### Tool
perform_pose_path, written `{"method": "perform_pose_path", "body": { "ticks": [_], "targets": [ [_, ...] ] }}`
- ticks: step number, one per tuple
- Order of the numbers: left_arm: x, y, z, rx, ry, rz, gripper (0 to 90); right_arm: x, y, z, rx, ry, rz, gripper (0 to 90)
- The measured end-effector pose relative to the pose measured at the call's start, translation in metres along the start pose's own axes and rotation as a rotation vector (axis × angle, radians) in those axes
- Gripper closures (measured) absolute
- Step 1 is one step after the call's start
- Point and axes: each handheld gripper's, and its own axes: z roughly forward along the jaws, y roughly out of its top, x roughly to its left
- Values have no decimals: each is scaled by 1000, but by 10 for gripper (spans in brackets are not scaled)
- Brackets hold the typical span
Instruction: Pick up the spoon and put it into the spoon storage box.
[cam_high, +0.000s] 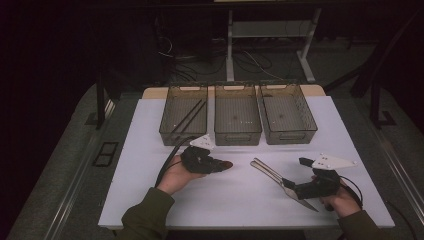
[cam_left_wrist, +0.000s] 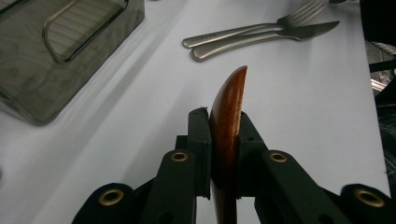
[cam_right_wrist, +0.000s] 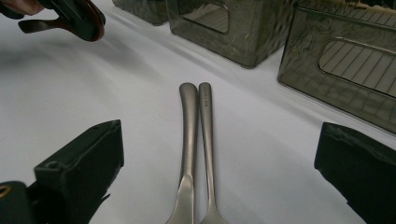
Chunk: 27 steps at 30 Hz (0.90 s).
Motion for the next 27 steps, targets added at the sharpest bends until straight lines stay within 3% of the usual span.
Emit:
{"method": "perform_pose_path", "body": {
  "ticks": [11,22,27],
  "targets": [
    [6,22,-7,-38,37,0,797,-1,0,0,1,0,2,9],
    [20,52,-9,-56,100,-34,800,-1,0,0,0,0,5,9],
    [27,67,-10,-74,123,-25,800,-2,0,-1,-2,0,6,9]
  ]
}}
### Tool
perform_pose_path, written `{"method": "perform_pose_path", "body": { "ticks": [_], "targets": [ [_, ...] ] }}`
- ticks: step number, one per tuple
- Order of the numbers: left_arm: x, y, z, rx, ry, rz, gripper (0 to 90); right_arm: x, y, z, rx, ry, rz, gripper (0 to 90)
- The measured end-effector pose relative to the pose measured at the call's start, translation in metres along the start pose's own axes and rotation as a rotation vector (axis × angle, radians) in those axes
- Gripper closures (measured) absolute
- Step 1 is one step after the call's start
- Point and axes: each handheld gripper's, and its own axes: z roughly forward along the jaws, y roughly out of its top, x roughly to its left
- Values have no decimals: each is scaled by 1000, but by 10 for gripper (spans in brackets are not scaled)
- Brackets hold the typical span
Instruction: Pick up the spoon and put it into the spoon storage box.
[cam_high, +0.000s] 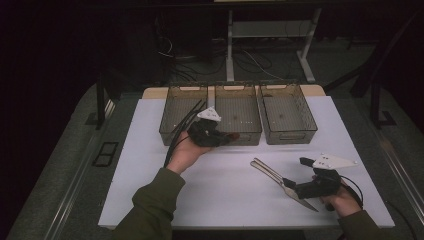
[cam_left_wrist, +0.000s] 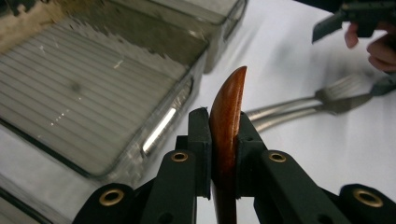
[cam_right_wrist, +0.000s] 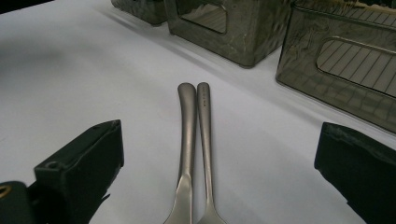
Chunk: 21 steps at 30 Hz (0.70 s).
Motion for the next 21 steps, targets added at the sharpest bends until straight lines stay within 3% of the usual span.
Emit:
{"method": "perform_pose_path", "body": {
  "ticks": [9,21],
  "targets": [
    [13,25,8,3,55,6,802,0,0,0,-1,1,0,9],
    [40,52,20,-11,113,-48,801,0,0,-1,-4,2,6,9]
  ]
}}
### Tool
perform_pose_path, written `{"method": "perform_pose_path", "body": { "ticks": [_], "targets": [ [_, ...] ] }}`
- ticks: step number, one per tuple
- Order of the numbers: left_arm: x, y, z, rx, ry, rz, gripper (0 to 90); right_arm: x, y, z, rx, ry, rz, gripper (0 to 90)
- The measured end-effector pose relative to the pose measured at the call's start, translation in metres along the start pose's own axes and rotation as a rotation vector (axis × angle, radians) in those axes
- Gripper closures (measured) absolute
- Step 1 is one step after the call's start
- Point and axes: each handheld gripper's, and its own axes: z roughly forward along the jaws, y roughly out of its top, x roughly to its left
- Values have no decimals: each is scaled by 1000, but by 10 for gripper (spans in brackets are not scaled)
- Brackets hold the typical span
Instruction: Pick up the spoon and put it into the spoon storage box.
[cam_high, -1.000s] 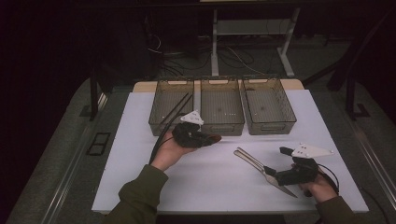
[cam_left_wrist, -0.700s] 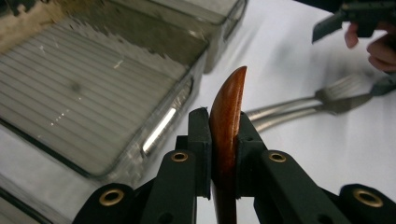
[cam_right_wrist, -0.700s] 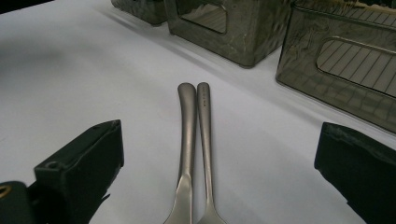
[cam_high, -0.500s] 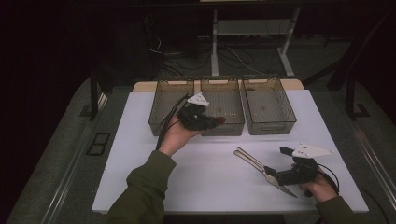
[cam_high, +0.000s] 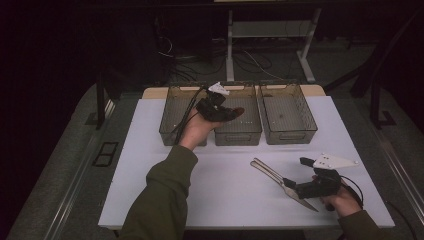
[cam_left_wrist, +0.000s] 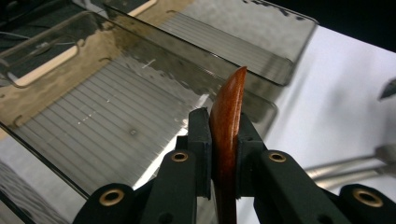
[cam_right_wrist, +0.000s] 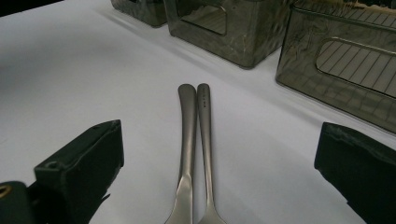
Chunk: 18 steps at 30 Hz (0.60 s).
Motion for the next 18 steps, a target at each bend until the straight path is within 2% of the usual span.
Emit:
{"method": "perform_pose_path", "body": {
  "ticks": [6,12,15,17,18],
  "targets": [
    [14,12,11,5,34,-20,800,-1,0,-1,-6,3,2,9],
    [25,20,23,-18,56,-58,799,-1,0,-2,-13,5,7,9],
    [30,25,30,-22,69,-61,799,-1,0,-2,-17,4,8,9],
    [31,28,36,-33,74,-82,799,-1,1,-3,-20,4,5,9],
    [33,30,39,-35,82,-70,799,-1,1,-3,-22,4,6,9]
  ]
}}
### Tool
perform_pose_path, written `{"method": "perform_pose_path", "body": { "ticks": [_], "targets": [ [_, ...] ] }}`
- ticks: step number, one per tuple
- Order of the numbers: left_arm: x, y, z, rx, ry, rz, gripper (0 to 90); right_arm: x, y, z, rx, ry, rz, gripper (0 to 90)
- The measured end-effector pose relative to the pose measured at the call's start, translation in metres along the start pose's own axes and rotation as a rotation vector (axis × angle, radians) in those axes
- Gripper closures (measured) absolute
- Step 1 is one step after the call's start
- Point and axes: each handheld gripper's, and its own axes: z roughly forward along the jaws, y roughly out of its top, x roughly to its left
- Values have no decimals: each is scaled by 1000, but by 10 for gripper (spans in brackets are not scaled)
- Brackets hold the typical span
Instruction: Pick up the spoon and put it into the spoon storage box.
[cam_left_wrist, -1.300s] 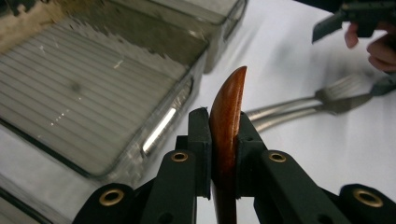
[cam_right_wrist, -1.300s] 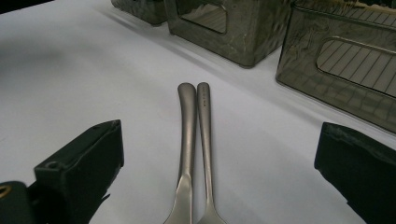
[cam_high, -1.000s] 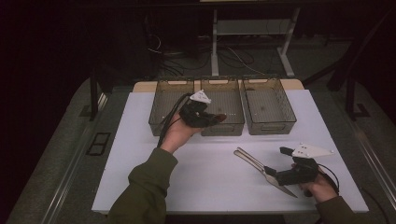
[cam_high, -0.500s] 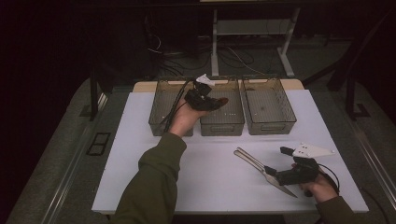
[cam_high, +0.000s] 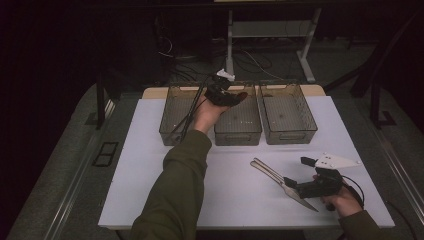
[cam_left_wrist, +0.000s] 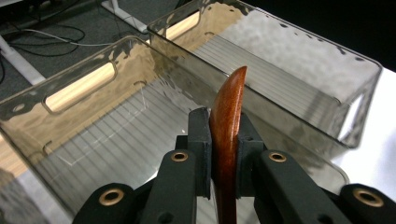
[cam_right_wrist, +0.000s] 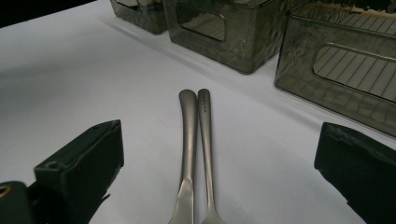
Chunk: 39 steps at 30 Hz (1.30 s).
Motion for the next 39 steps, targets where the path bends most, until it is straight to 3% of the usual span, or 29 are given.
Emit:
{"method": "perform_pose_path", "body": {
  "ticks": [2,8,15,17,20,26,32,34,39],
  "targets": [
    [-1,2,6,-6,8,-22,798,0,0,0,-2,2,3,9],
    [2,4,25,23,35,-4,796,0,0,-1,-5,6,2,9],
    [5,-2,46,58,32,-24,791,0,0,-2,-9,7,8,9],
    [3,-1,49,75,51,-23,791,-1,0,-2,-9,7,7,9],
    [1,2,50,82,44,-26,791,-1,0,-2,-7,9,12,9],
    [-8,10,54,72,26,-39,794,0,0,-2,-8,9,6,9],
    [-11,10,60,64,34,-52,787,-1,0,-3,-9,10,11,9],
    [-11,10,60,65,48,-52,685,-1,0,-3,-11,12,11,9],
    [-10,11,53,82,42,-32,608,-1,1,-2,-10,9,17,9]
  ]
}}
